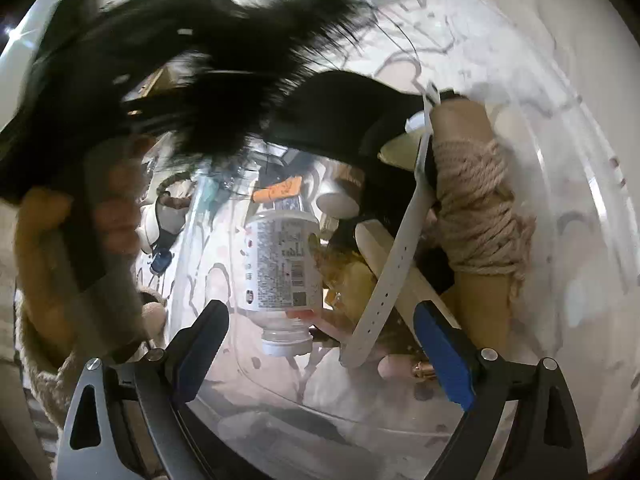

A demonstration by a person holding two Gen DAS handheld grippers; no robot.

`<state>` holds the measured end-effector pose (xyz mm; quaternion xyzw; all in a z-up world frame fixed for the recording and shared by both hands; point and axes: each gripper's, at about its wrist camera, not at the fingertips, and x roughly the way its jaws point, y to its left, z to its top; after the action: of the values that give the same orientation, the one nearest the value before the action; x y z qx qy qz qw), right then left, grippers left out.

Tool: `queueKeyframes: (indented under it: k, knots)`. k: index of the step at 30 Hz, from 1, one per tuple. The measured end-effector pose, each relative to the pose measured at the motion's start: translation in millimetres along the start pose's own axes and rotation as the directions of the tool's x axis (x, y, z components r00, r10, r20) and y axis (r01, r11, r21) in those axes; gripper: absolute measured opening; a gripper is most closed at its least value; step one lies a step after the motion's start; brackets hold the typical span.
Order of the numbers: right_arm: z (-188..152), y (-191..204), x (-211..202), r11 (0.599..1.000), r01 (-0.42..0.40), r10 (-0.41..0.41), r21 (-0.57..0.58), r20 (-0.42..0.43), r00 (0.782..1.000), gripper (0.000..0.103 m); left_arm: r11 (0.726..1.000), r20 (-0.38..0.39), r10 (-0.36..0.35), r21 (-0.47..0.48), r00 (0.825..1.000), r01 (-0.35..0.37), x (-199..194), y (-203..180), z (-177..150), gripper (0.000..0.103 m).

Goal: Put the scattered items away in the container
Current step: 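Open the right gripper to drop the smartwatch into the box, then lower the feather clip into the box and open the left gripper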

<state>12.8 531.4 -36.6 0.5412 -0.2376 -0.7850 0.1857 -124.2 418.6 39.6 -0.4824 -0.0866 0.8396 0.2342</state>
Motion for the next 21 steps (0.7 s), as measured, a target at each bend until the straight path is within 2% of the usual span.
queueKeyframes:
  k: [2,3,4,6,11,21]
  knots:
    - [1,1,-11,1.0,-0.01,0.011,-0.013,0.028,1.0,0.094,0.999,-0.017,0.014,-0.05,1.0,-0.015,5,4,2,0.058]
    - [1,2,-15,1.0,-0.012,0.013,-0.015,0.041,0.999,0.094,0.997,-0.025,0.016,-0.072,1.0,-0.018,6,7,3,0.067]
    - [3,2,-18,1.0,-0.015,0.016,-0.015,0.054,0.998,0.094,0.996,-0.032,0.013,-0.09,0.999,-0.016,8,9,4,0.083]
    - [5,2,-25,1.0,-0.024,0.025,-0.015,0.078,0.997,0.094,0.993,-0.031,0.019,-0.114,0.999,-0.022,7,12,5,0.098]
    - [7,0,-31,0.999,-0.036,0.036,-0.004,0.112,0.993,0.094,0.995,-0.011,0.059,-0.078,0.998,-0.059,-1,13,5,0.099]
    - [6,3,-32,0.999,-0.041,0.042,-0.008,0.125,0.991,0.094,0.993,-0.028,0.111,0.039,0.993,-0.11,-1,11,-5,0.099]
